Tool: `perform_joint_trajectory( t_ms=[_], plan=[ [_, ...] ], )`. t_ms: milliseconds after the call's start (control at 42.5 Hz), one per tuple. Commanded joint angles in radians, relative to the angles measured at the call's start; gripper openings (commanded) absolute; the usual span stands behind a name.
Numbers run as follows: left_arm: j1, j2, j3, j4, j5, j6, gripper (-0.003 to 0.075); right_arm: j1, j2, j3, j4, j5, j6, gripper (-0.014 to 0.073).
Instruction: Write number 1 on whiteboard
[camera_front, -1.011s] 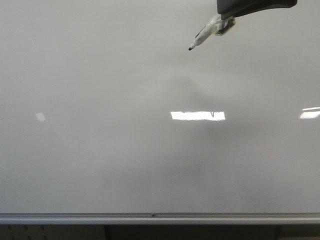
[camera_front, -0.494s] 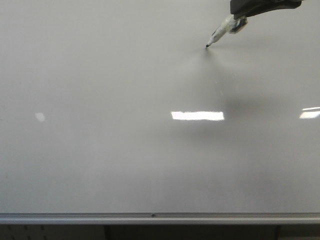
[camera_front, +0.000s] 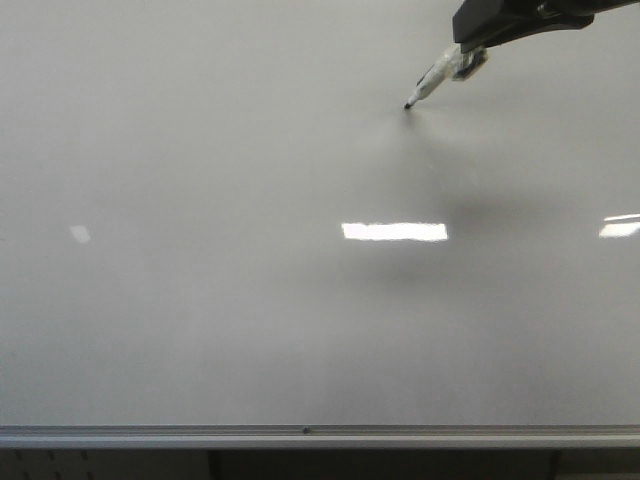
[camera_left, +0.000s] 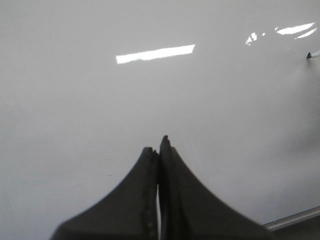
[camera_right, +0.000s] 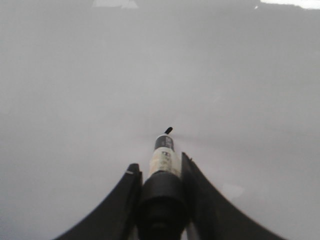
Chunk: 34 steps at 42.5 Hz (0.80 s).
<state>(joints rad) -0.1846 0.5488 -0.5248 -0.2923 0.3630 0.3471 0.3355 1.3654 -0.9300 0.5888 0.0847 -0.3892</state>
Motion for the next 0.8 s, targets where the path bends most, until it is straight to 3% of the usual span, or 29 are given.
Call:
perform_joint_trajectory(
  t_ms=[0,658,776],
  plan=[
    [0.002,0.003,-0.028,-0.012,-0.077,-0.01,-0.002,-0.007,-0.008,-0.033,-0.01,-0.019,-0.014,-0.0087],
    [0.002,0.003,-0.028,-0.012,-0.077,-0.01,-0.002,-0.007,0.022,0.024,-0.012,0.099,-0.014,-0.0087],
    [0.002,0.003,-0.028,-0.012,-0.075,-0.01,-0.002,-0.007,-0.052,0.016,-0.013,0.187,-0.014,-0.0087]
  ],
)
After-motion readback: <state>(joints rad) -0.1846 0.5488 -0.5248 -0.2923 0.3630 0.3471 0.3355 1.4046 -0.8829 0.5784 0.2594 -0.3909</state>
